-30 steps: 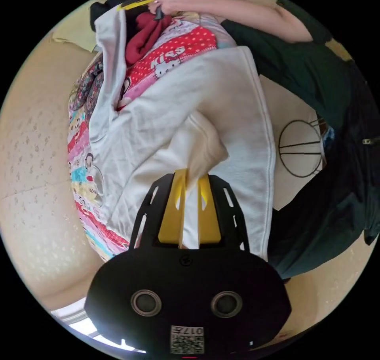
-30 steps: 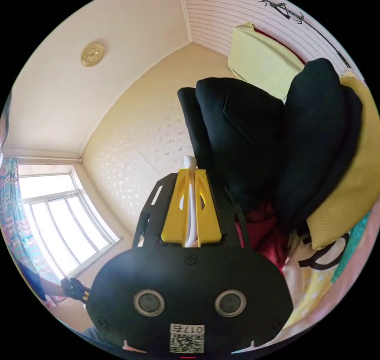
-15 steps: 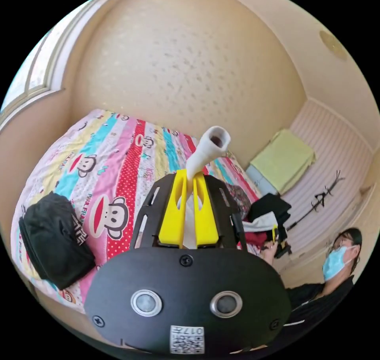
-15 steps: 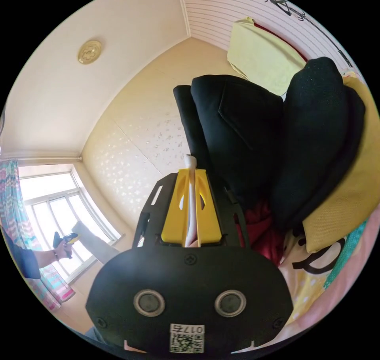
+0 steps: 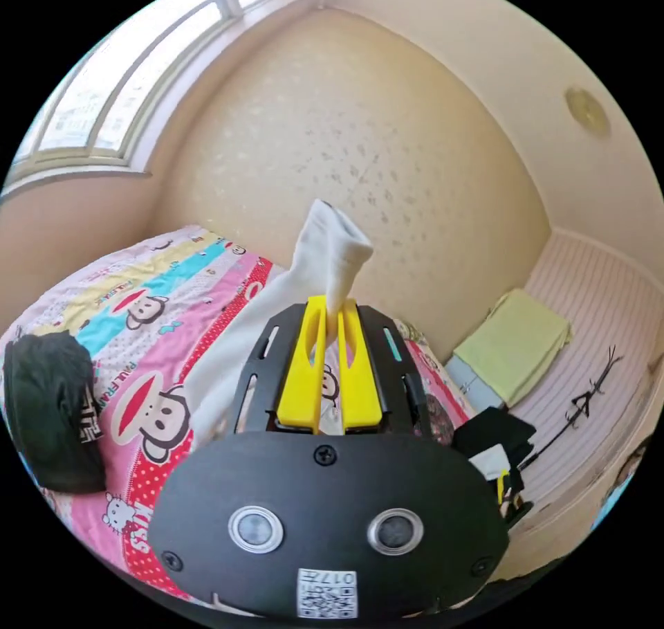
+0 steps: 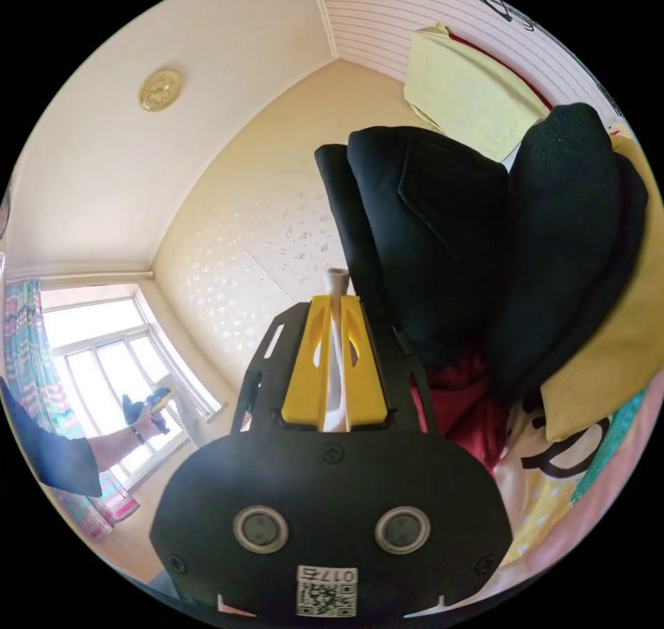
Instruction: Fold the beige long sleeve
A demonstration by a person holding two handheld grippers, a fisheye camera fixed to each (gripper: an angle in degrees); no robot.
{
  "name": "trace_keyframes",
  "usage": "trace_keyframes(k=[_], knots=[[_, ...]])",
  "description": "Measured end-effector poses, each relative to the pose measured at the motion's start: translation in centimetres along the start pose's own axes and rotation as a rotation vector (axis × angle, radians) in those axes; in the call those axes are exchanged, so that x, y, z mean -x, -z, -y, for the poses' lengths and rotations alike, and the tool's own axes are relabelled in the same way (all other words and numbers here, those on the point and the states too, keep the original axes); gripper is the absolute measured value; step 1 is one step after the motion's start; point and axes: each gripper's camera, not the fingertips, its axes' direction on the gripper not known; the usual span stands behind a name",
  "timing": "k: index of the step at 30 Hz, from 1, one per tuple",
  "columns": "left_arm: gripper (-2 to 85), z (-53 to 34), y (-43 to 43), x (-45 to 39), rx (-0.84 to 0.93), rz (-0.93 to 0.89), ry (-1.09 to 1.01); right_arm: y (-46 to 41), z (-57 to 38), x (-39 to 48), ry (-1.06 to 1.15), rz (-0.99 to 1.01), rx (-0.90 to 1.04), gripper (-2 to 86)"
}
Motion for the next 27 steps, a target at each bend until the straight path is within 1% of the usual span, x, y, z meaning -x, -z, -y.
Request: trace_keyframes(k=[1, 2, 4, 5, 7, 9, 11, 12, 13, 15, 17, 19, 21, 22, 23, 24, 26, 27], knots=[[3.7, -3.4, -3.5, -2.8, 0.04, -0.001, -0.07, 0.0, -0.3, 0.3, 0.003, 0.007, -0.002, 3.3], [3.8, -5.3, -5.4, -4.1, 0.064, -0.001, -0.093, -0.1, -0.6, 0.5, 0.007, 0.009, 0.001, 3.4], [5.5, -14.0, -12.6, -7.6, 0.196, -0.011, -0.099, -0.1, -0.8, 0.9, 0.014, 0.005, 0.009, 3.4], [5.9, -16.1, -14.2, -8.2, 0.241, -0.011, -0.092, -0.1, -0.8, 1.1, 0.022, 0.0, 0.017, 3.4], [7.7, -23.2, -19.0, -10.0, 0.424, -0.002, -0.068, -0.1, -0.9, 1.4, 0.035, -0.011, 0.031, 3.4], [8.6, -26.1, -20.2, -11.3, 0.49, -0.027, -0.112, -0.2, -1.1, 1.7, 0.046, -0.016, 0.041, 3.3], [9.8, -27.1, -19.7, -12.4, 0.506, -0.058, -0.184, -0.4, -1.5, 2.0, 0.052, -0.01, 0.041, 3.2], [10.9, -27.1, -18.6, -13.0, 0.521, -0.11, -0.232, -0.6, -1.7, 2.0, 0.05, -0.007, 0.04, 3.2], [12.1, -26.8, -16.9, -13.5, 0.533, -0.178, -0.277, -0.8, -2.1, 2.1, 0.046, -0.003, 0.038, 3.1], [12.2, -26.1, -13.4, -13.5, 0.52, -0.218, -0.347, -1.1, -2.8, 2.4, 0.043, -0.007, 0.025, 3.1], [11.2, -25.6, -9.7, -12.2, 0.484, -0.18, -0.41, -1.2, -3.9, 3.1, 0.047, -0.04, -0.006, 3.0], [9.2, -25.9, -6.2, -8.3, 0.478, 0.041, -0.427, -1.3, -4.6, 3.8, 0.045, -0.072, -0.022, 3.0], [8.0, -27.1, -4.4, -4.8, 0.512, 0.197, -0.428, -1.5, -5.3, 4.9, 0.055, -0.094, -0.027, 3.0], [7.7, -28.4, -3.5, -2.7, 0.547, 0.243, -0.423, -1.7, -5.6, 6.1, 0.077, -0.103, -0.026, 2.9], [7.5, -29.3, -3.2, -1.8, 0.568, 0.248, -0.422, -2.1, -5.6, 7.7, 0.114, -0.1, -0.022, 2.9], [7.1, -31.3, -3.1, -0.3, 0.634, 0.216, -0.416, -2.5, -5.5, 8.6, 0.142, -0.092, -0.016, 2.9], [6.6, -32.6, -2.4, 0.3, 0.59, 0.169, -0.393, -4.6, -4.7, 12.9, 0.231, -0.066, 0.023, 3.0], [6.6, -32.7, -2.9, -0.2, 0.618, 0.188, -0.398, -5.3, -4.5, 14.1, 0.242, -0.06, 0.032, 3.0]])
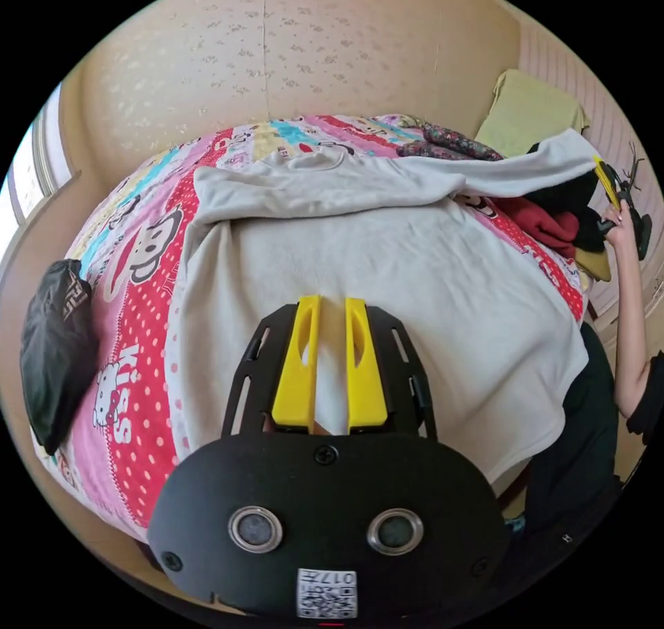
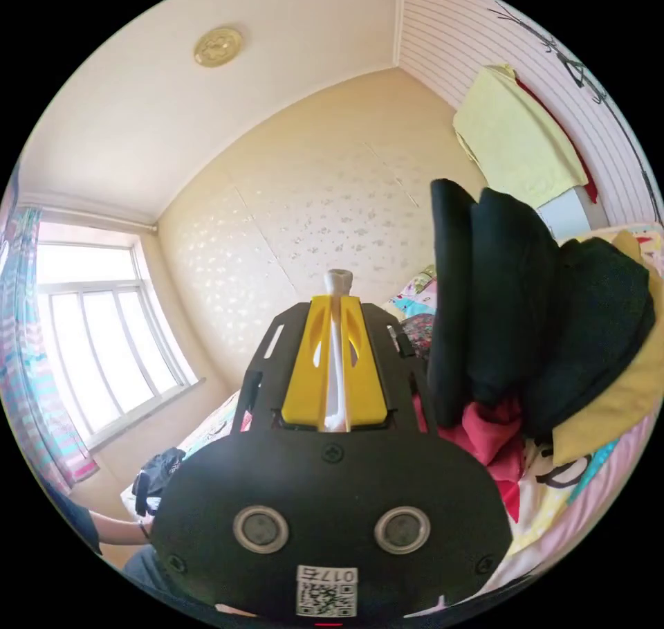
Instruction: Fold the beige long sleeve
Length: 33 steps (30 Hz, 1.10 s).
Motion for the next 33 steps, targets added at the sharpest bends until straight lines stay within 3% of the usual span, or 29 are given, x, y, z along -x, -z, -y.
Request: trace_keyframes(k=[5, 7, 9, 12, 15, 17, 21, 24, 27, 29, 31, 33], knots=[[4.3, -0.4, -1.2, -7.0, 0.013, 0.315, -0.181, -8.0, 1.9, 14.7, 0.13, 0.119, 0.083, 3.2], [1.7, -1.5, -2.0, -10.7, -0.014, 0.513, -0.275, -11.3, 0.2, 20.3, 0.168, 0.126, 0.122, 3.4], [0.6, -1.9, -2.5, -12.1, -0.02, 0.593, -0.309, -14.9, -3.2, 25.3, 0.169, 0.154, 0.177, 3.8], [-0.1, -2.0, -2.2, -12.4, -0.022, 0.586, -0.3, -21.0, -12.5, 31.6, 0.195, 0.25, 0.352, 4.6], [-0.1, -1.8, -1.1, -11.1, -0.021, 0.481, -0.248, -26.0, -23.0, 35.5, 0.377, 0.373, 0.666, 6.8], [-0.2, -2.4, -0.9, -11.7, -0.041, 0.513, -0.272, -26.9, -23.4, 34.6, 0.337, 0.576, 0.723, 8.5], [0.2, -2.5, -0.6, -11.9, -0.048, 0.546, -0.263, -27.2, -16.9, 30.2, 0.272, 0.675, 0.61, 9.3], [0.8, -2.4, 0.3, -10.7, -0.052, 0.488, -0.229, -29.0, -12.9, 26.2, 0.332, 0.517, 0.61, 9.8], [1.8, -2.0, 1.0, -9.4, -0.038, 0.428, -0.194, -33.4, -14.8, 21.6, 0.416, 0.232, 0.732, 9.8], [2.9, -1.8, 1.5, -8.8, -0.032, 0.407, -0.183, -37.9, -21.2, 16.0, 0.403, -0.005, 0.999, 9.0], [5.3, -1.6, 2.7, -7.7, -0.05, 0.385, -0.147, -39.4, -26.7, 11.8, 0.354, -0.104, 1.196, 8.0], [5.7, -1.2, 4.6, -5.9, -0.076, 0.289, -0.136, -37.0, -28.0, 10.1, 0.34, -0.03, 1.025, 6.5]])
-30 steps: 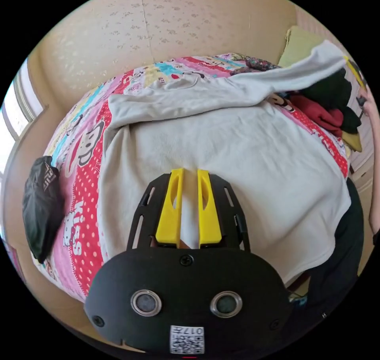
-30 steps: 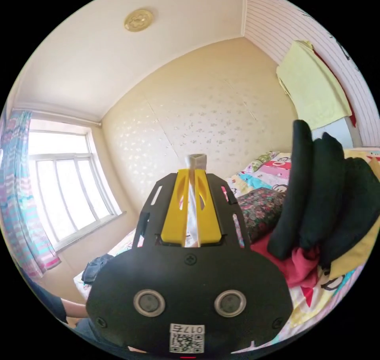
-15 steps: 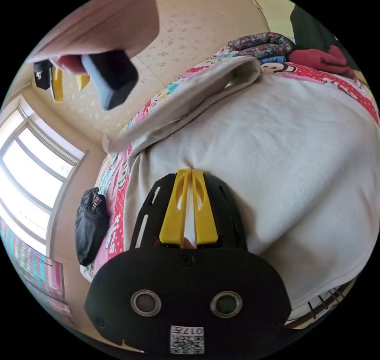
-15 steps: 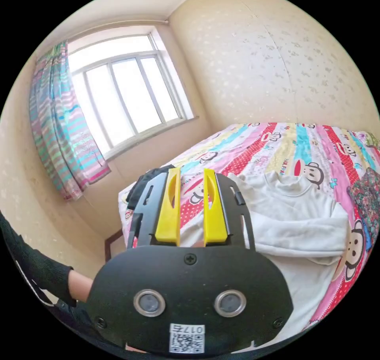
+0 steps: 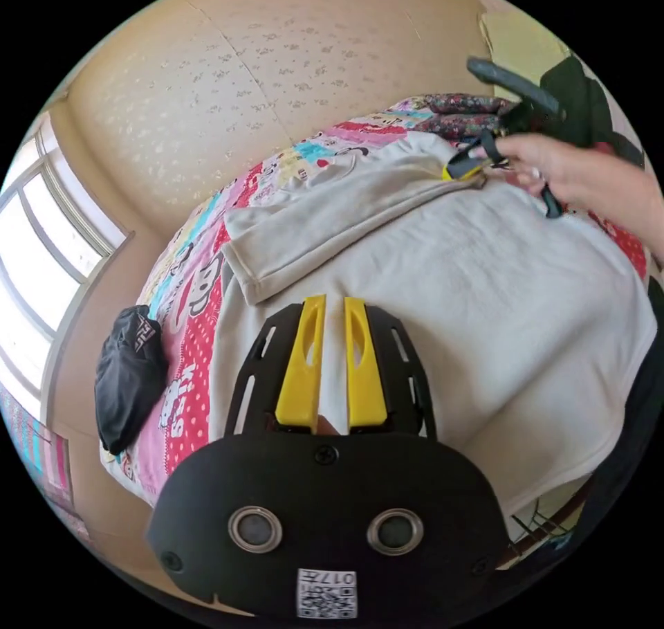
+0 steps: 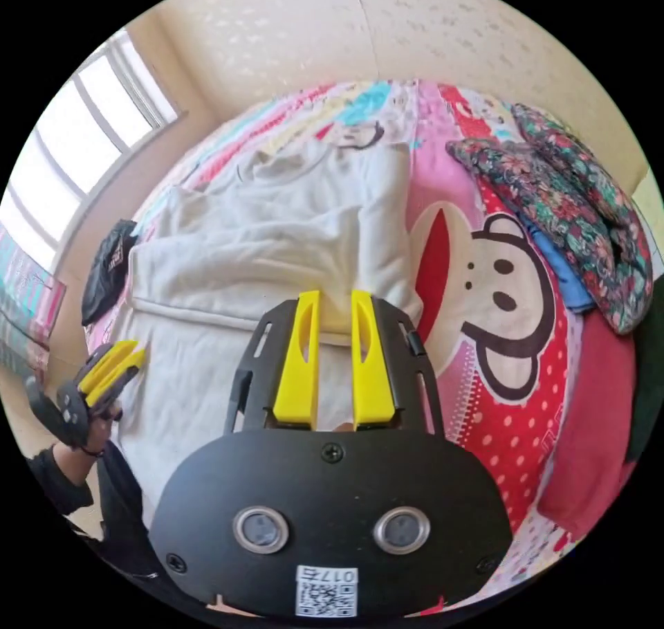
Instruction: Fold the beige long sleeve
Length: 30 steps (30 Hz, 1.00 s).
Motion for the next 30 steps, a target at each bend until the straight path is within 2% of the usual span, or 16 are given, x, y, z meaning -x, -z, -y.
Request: trace_keyframes(k=[1, 4, 6, 8, 10, 13, 14, 17, 19, 21, 25, 26, 28, 30], knots=[[6.4, 0.4, 1.1, 2.1, -0.045, -0.031, 0.023, 0.5, -0.5, -0.7, -0.038, 0.01, -0.052, 5.0], [9.5, 2.0, 2.9, 8.8, -0.168, -0.004, 0.182, -0.5, 0.1, -2.8, -0.096, 0.121, -0.018, 3.9], [11.2, 3.7, 2.3, 12.9, -0.163, -0.055, 0.267, -0.8, 0.1, -3.7, -0.118, 0.164, -0.018, 3.6], [12.3, 5.3, 0.2, 16.4, -0.082, -0.096, 0.356, -1.0, 0.1, -4.0, -0.111, 0.175, -0.035, 3.2], [12.0, 6.5, -3.8, 19.6, 0.075, -0.148, 0.458, -1.2, 0.2, -3.8, -0.1, 0.153, -0.037, 3.2], [8.7, 6.9, -7.7, 20.6, 0.241, -0.243, 0.482, -1.4, 0.4, -3.3, -0.077, 0.106, -0.038, 3.3], [8.1, 6.9, -7.5, 20.7, 0.234, -0.238, 0.485, -1.4, 0.4, -3.1, -0.068, 0.088, -0.04, 3.5], [4.7, 7.6, -4.3, 20.6, 0.125, -0.226, 0.484, -1.1, 0.6, -3.3, -0.064, 0.081, -0.055, 4.0], [3.3, 9.4, -0.3, 20.5, -0.052, -0.251, 0.376, -0.3, 0.8, -4.1, -0.081, 0.122, -0.081, 4.6], [2.9, 11.5, 2.3, 21.1, -0.143, -0.248, 0.306, 1.6, 1.0, -4.3, -0.067, 0.158, -0.148, 6.0], [3.0, 16.8, 6.3, 24.1, -0.33, -0.258, 0.214, 7.1, 2.1, -2.3, -0.008, 0.077, -0.343, 8.9], [3.2, 17.5, 6.2, 24.3, -0.322, -0.234, 0.199, 7.7, 2.8, -1.8, -0.005, 0.04, -0.362, 9.0], [4.0, 18.8, 2.8, 25.9, -0.162, -0.164, 0.277, 6.8, 4.1, -1.6, 0.002, -0.026, -0.32, 8.8], [5.2, 17.7, -1.9, 27.3, 0.022, -0.164, 0.369, 3.3, 5.5, -2.2, -0.016, -0.081, -0.135, 8.6]])
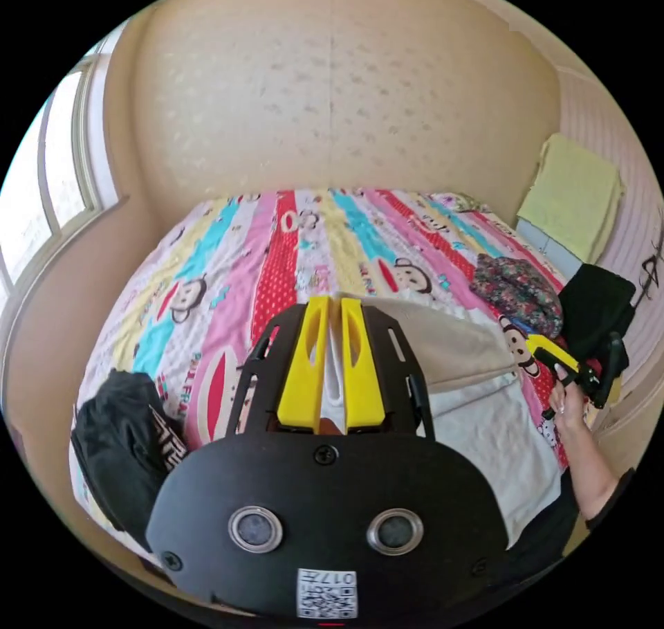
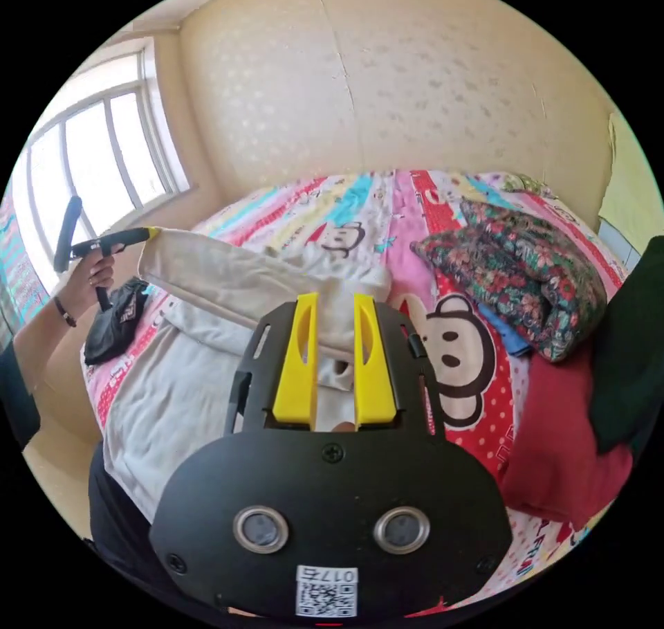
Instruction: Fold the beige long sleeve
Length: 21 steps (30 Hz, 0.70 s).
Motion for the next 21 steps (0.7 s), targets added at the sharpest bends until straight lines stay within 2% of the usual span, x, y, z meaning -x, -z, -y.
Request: trace_keyframes(k=[1, 2, 4, 7, 9, 12, 13, 14, 15, 17, 18, 19, 21], knots=[[5.8, -1.1, -3.2, 1.8, 0.118, 0.028, 0.058, -3.5, 0.0, -0.4, 0.006, -0.031, 0.184, 8.7], [5.9, -1.9, -4.6, 2.8, 0.173, 0.058, 0.09, -6.0, -0.8, -0.5, 0.056, -0.044, 0.265, 8.7], [6.5, -5.3, -7.4, 6.1, 0.298, 0.179, 0.175, -5.2, -1.2, -0.3, 0.087, -0.073, 0.193, 8.7], [6.3, -8.5, -4.7, 7.2, 0.188, 0.077, 0.145, -3.1, 0.0, 0.6, 0.159, -0.13, 0.231, 9.0], [6.1, -10.6, -1.3, 6.0, 0.101, -0.049, 0.054, 0.4, -0.6, 0.8, 0.186, -0.086, 0.161, 9.4], [5.6, -15.9, 4.5, 2.1, 0.005, -0.26, -0.157, 5.5, -3.8, -0.6, 0.093, 0.074, 0.16, 9.5], [5.3, -18.5, 5.9, 0.5, 0.008, -0.301, -0.201, 6.5, -5.7, -1.5, 0.037, 0.198, 0.22, 9.4], [4.7, -19.8, 6.3, -0.1, 0.017, -0.31, -0.207, 6.9, -8.1, -2.3, -0.018, 0.307, 0.276, 9.2], [3.6, -22.3, 6.8, -1.2, 0.034, -0.309, -0.204, 6.9, -9.3, -2.7, -0.043, 0.329, 0.293, 9.0], [1.3, -25.6, 6.2, -2.2, 0.068, -0.227, -0.195, 5.9, -13.7, -3.8, -0.072, 0.216, 0.341, 8.0], [0.8, -27.1, 4.7, -2.5, 0.144, -0.118, -0.171, 6.3, -14.4, -4.1, -0.075, 0.238, 0.286, 7.7], [0.4, -27.9, 5.3, -1.9, 0.092, -0.128, -0.096, 7.5, -14.9, -5.2, -0.147, 0.291, 0.266, 7.7], [0.2, -27.3, 7.7, -0.6, 0.147, -0.071, 0.126, 9.5, -14.3, -6.3, -0.169, 0.358, 0.354, 8.9]])
